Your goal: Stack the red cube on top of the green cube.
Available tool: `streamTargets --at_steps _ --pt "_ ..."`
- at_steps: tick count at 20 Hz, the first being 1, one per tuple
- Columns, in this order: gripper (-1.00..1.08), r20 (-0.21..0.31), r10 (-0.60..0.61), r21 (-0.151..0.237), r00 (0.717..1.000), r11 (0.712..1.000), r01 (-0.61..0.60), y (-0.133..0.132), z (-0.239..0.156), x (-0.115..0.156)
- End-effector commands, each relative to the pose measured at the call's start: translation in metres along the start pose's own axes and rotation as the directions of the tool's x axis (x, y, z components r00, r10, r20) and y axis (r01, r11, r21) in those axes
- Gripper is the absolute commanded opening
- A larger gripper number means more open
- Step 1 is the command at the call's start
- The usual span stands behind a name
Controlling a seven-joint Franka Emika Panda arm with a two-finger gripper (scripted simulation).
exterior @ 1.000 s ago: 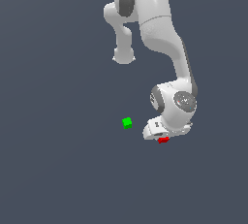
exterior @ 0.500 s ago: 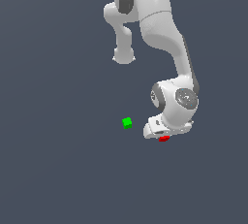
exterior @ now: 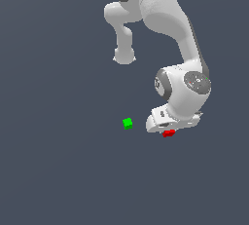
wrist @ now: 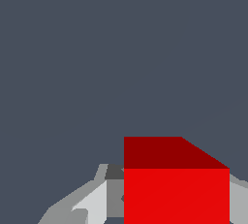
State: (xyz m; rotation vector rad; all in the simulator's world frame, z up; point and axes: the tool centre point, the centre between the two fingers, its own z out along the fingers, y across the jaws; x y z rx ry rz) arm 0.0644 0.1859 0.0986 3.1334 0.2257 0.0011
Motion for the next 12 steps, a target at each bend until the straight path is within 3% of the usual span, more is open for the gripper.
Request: streamTargets --at_steps 1,12 --pt "-1.00 0.001 0.000 0.000 1.000 1.000 0.000 0.0000 -0.0122 -0.0003" --pt "-1.00 0.000 0.000 0.000 1.000 1.000 0.000 0.0024 -0.0197 -0.0005"
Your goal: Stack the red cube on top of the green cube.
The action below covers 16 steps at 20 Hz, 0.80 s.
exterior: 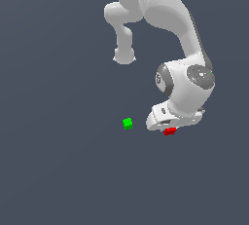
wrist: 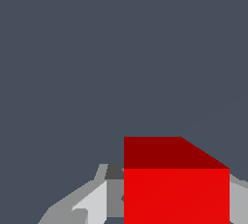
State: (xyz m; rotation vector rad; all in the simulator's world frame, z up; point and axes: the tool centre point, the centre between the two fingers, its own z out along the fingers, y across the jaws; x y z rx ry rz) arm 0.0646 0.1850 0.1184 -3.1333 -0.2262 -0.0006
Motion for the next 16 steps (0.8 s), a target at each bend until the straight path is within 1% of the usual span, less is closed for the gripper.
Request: streamTargets --at_steps 1,5,9,12,16 --pt "-1.00 -0.001 0.000 0.000 1.000 1.000 0.000 0.003 0.001 -0.002" --pt "-1.00 -0.001 0.000 0.000 1.000 1.000 0.000 0.012 0.004 -0.008" --pt "-1.00 -0.001 0.000 0.000 1.000 1.000 0.000 0.027 0.010 -0.018" --pt "-1.00 0.000 0.001 0.000 1.000 1.000 -0.001 0.044 0.016 -0.028" --pt "-1.00 0.000 0.001 0.000 1.000 1.000 -0.001 0.073 0.027 -0.047"
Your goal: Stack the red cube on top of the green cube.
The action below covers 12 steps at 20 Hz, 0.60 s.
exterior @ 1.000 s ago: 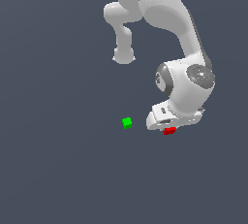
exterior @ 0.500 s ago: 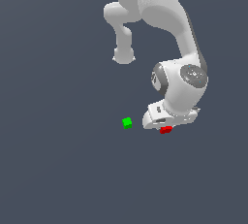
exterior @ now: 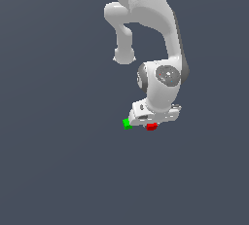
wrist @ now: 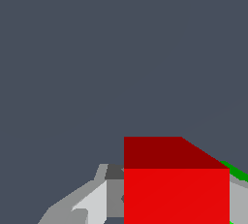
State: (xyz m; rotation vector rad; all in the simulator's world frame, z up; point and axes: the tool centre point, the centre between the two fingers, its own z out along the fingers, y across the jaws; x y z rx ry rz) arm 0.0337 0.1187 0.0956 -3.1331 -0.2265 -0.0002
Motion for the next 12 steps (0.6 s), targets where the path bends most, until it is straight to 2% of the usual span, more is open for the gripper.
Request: streamTargets --at_steps 1,7,12 --pt "-1.00 -0.001 0.001 0.000 1.000 1.000 -0.001 0.019 0.007 -0.012" --pt "-1.00 0.000 0.001 0.000 1.000 1.000 -0.001 0.060 0.022 -0.037" --pt "-1.00 0.000 0.001 0.000 1.000 1.000 -0.001 0.084 0.031 -0.051"
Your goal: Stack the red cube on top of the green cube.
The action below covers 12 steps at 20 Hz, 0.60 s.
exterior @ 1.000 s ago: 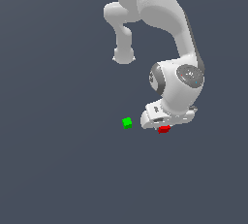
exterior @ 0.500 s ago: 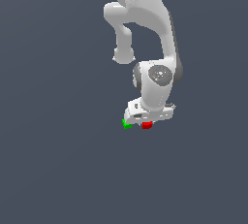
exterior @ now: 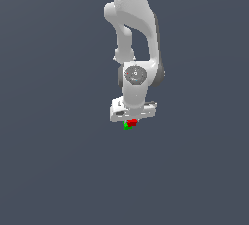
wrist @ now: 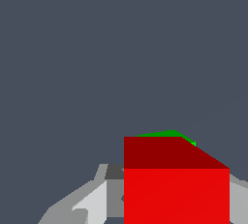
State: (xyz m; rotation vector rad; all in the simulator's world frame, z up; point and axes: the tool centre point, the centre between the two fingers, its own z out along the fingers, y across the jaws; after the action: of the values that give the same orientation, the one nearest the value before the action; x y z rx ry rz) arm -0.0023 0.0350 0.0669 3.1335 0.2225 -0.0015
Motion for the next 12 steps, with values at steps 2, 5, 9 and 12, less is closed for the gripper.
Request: streamTargets --at_steps 2,5,9,12 --pt "-1.00 -0.001 -0.002 0.000 1.000 1.000 0.002 0.0122 0.0045 -0.0070" --pt "-1.00 -0.001 -0.002 0.000 1.000 1.000 0.002 0.0172 0.0063 -0.0089" --pt "1.00 -0.001 -0.002 0.000 1.000 1.000 0.002 0.0175 0.0064 -0.0090" --pt "1.00 -0.001 -0.002 0.000 1.000 1.000 0.002 0.0175 0.0064 -0.0090"
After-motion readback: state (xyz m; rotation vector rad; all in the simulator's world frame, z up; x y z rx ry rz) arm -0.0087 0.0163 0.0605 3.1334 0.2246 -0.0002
